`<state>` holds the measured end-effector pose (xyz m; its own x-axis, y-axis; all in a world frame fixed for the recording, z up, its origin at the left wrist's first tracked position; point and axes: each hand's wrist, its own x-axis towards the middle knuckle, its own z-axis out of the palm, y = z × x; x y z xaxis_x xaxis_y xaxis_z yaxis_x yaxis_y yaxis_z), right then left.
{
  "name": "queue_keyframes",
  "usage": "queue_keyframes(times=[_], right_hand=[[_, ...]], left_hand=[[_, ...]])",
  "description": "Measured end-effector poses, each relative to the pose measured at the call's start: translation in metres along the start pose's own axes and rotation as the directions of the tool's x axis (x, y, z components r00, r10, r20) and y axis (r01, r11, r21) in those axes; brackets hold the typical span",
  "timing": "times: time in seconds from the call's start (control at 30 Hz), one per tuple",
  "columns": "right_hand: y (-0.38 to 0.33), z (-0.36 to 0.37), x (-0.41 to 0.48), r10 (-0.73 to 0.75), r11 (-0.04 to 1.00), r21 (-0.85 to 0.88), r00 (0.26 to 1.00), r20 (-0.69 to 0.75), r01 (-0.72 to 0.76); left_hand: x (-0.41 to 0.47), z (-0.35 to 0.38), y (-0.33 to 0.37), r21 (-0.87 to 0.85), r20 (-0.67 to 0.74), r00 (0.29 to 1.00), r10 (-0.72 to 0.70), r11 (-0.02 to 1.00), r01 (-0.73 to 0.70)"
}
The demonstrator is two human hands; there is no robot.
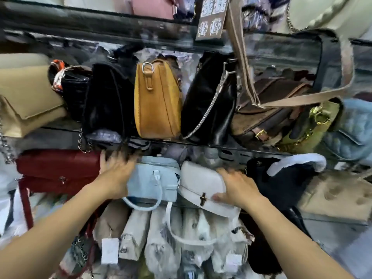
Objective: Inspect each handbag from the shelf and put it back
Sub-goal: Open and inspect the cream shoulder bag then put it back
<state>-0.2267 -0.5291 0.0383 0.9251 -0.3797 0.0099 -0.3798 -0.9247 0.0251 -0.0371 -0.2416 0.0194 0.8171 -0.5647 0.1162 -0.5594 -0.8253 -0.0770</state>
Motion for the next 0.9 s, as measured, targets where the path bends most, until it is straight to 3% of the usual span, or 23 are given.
queue_keyframes(times=[0.13,0.37,0.5,0.9], right_hand=[[0.019,-0.003,0.003,-0.055,0.998,0.027,0.995,0.088,0.052],[0.03,0.001,0.005,-0.137,0.989,0.07,0.986,0.096,0.131],[0.033,0.005,0.001,-0.145,0.986,0.088,0.988,0.054,0.14],[0.063,0.002,-0.036,-0.087,0.993,0.09,0.995,0.055,0.082]], left_hand=[[-0.009,-0.01,0.04,-0.232,0.148,0.989,-0.027,0.971,0.061],[-0.003,-0.017,0.114,-0.441,0.104,0.931,-0.349,0.823,0.358],[0.0,-0.008,0.12,-0.5,-0.062,0.916,-0.395,0.807,0.314],[0.008,-0.013,0.126,-0.616,-0.176,0.86,-0.48,0.735,0.284]])
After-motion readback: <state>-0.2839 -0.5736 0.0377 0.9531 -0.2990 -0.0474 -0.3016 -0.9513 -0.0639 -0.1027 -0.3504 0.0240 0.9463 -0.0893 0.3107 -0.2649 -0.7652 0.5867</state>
